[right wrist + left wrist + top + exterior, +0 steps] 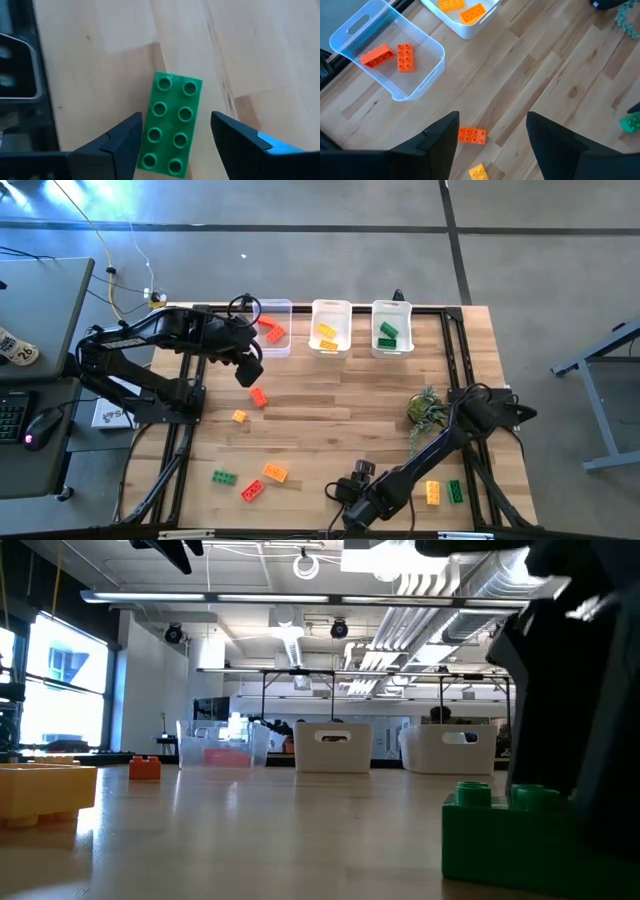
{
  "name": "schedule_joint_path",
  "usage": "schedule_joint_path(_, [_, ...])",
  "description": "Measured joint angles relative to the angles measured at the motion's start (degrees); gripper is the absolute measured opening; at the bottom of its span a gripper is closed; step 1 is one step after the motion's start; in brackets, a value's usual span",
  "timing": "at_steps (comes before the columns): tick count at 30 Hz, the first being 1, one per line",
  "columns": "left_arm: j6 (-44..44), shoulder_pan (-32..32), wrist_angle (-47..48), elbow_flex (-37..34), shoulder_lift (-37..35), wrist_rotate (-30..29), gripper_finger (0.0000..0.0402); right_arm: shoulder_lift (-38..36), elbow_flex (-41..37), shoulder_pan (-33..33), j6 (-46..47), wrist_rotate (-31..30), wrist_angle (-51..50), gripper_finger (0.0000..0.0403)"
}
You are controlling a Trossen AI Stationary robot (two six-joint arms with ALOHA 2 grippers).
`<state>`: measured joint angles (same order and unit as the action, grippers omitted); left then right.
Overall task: Sort & place blocks by color
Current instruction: Put the green game piece into the right white bin
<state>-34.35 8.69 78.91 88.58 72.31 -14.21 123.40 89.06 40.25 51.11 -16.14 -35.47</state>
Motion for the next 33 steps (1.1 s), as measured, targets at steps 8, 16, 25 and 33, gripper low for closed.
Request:
schedule_joint_path(8, [0.0, 0.0, 0.6, 0.0, 0.0, -0.1, 0.022, 2.0, 0.2, 0.0, 2.6, -0.6, -0.6, 0.0211])
schedule_joint_path(16, [0.0, 0.0, 0.6, 0.0, 0.0, -0.1, 0.022, 2.0, 0.2, -0.3, 2.8, -0.3, -1.9, 0.0113])
schedule_joint_path(25, [0.0, 0.0, 1.1, 0.0, 0.0, 0.1, 0.022, 0.2, 0.0, -2.7, 1.8, 0.3, -5.8, 0.0113])
schedule_joint_path(33, [0.0, 0.0, 1.1, 0.0, 0.0, 0.0, 0.022, -6.1, 0.0, -8.3, -1.9, -5.7, -14.8, 0.0113])
